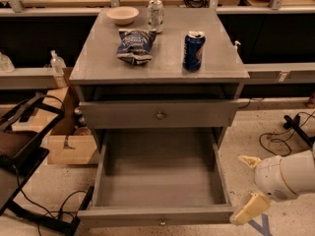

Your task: Close middle drawer

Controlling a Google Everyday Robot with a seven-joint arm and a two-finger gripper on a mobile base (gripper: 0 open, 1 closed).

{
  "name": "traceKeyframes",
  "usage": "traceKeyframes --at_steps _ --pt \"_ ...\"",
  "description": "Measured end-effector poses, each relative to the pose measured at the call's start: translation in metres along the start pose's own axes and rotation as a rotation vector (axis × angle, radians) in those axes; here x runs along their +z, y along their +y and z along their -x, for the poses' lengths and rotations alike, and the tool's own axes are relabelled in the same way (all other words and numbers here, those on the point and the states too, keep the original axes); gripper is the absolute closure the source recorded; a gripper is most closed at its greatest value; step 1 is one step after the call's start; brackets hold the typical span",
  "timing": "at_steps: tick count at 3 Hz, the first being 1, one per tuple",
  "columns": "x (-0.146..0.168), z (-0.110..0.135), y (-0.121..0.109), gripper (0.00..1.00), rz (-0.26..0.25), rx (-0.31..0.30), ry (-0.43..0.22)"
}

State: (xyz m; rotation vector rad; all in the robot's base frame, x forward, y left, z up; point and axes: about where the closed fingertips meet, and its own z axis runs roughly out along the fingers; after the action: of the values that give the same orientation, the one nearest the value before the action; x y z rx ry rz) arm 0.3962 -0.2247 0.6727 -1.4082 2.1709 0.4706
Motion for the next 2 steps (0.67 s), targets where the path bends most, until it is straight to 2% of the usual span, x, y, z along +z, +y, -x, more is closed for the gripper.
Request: traceKeyframes --at_steps 1,2 --pt "0.0 0.0 0.0 0.0 0.001 0.0 0.0" --pt "0.022 -0.026 0.006 0.0 -0.004 -0.002 0.012"
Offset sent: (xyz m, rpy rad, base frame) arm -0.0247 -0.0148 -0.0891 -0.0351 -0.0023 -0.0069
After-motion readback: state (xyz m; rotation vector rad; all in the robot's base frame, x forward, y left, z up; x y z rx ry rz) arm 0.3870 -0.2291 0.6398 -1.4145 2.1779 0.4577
